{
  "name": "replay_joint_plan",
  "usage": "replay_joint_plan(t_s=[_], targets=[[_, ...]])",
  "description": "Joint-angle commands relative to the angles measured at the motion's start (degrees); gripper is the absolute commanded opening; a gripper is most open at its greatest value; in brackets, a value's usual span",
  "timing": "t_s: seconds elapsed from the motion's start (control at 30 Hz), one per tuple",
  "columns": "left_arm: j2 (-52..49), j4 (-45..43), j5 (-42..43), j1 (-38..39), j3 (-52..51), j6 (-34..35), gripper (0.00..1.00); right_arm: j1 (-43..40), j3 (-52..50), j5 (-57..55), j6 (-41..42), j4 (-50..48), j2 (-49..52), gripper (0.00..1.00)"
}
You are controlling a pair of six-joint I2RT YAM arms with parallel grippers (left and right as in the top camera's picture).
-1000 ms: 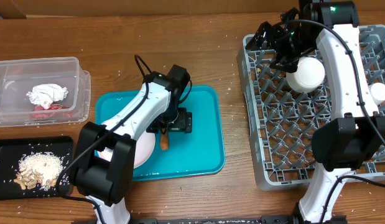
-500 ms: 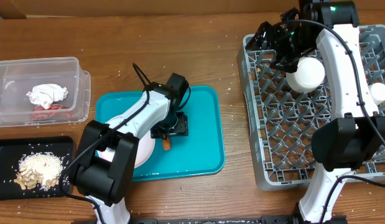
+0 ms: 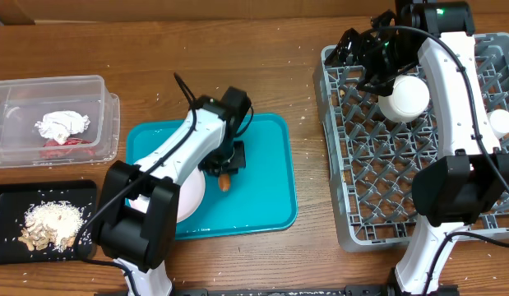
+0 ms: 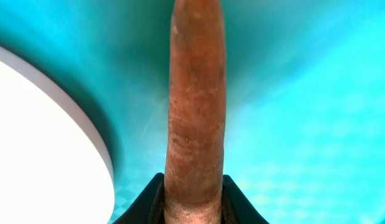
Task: Sort waste into correct bins and load items into the dishwasher
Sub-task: 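Carry the carrot left and drop it onto the black rice tray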
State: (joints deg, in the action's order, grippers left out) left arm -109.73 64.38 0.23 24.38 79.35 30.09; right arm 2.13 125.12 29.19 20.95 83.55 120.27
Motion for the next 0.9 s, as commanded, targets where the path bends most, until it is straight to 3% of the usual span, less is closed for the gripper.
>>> replay_joint_plan(t_s=[0.0,0.23,0.4,0.5,0.63,0.87], targets=[[0.3,5.2,-4.5,-1.0,9.8,0.4,0.11,-0.1,0.2,0.5,-0.1,-0.2,-1.3,1.00],[0.4,19.6,-6.4,-15.1,26.7,5.6,0.09,-0.1,0.2,0.5,-0.1,0.2,-1.3,1.00],[0.4,26.2,-5.7,-35.2,30.3,9.5,0.11,-0.1,0.2,0.5,-0.1,-0.4,-1.3,1.00],[0.4,27.4,-4.7,-47.1,30.3,9.8,0.10,-0.1,0.2,0.4,-0.1,-0.9,-1.3,1.00],[0.4,27.2,-4.9,-57.4,30.1,9.8,0.12,-0.1,0.2,0.4,-0.1,-1.0,-1.3,1.00],[0.3,21.0,-5.1,-69.8,23.5,9.8,0.17,-0.1,0.2,0.5,-0.1,-1.0,-1.3,1.00]])
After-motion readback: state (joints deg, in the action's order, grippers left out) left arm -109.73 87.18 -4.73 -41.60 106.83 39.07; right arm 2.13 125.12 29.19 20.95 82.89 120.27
